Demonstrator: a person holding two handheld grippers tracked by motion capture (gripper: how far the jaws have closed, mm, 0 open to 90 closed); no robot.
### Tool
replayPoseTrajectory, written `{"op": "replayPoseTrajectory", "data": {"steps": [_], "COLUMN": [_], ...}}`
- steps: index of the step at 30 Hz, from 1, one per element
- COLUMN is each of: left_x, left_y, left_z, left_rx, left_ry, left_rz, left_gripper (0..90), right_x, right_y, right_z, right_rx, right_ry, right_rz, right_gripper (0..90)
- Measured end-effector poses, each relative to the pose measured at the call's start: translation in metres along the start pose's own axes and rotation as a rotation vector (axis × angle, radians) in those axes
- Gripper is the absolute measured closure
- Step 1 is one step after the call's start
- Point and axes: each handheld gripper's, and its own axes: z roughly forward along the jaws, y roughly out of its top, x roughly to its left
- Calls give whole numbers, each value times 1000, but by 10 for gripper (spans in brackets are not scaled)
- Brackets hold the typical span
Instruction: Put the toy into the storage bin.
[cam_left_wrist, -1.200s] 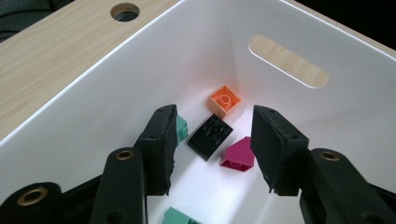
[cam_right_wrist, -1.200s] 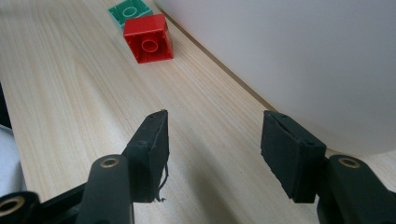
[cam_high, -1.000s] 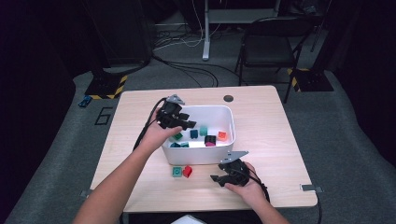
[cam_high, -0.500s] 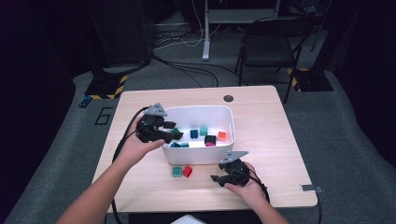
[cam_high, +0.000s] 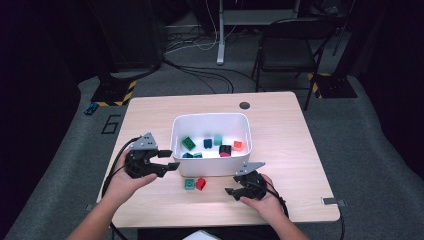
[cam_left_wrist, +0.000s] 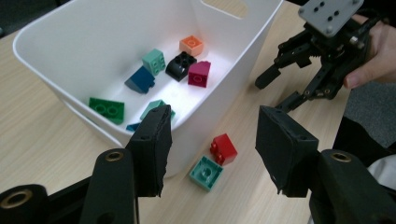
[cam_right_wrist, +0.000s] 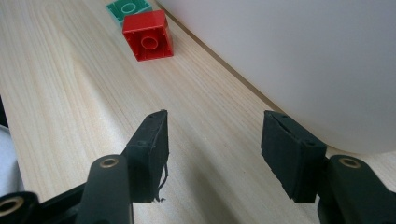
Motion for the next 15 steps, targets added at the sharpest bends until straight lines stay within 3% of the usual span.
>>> {"op": "replayPoseTrajectory", "data": {"steps": [6, 9, 15], "left_x": [-3, -5, -5], "left_y": [-26, -44, -62], "left_z": [9, 22, 39], "left_rx": [18, 19, 33], "left_ry": [7, -2, -12], "left_rz": [-17, -36, -65], "left_gripper": [459, 459, 467], "right_x": [1, 1, 0], "right_y": [0, 0, 0], "right_z": [0, 0, 0], "right_rx": [1, 0, 1], "right_ry": [-1, 0, -1], "right_rz": [11, 8, 3], "right_gripper": [410, 410, 409]}}
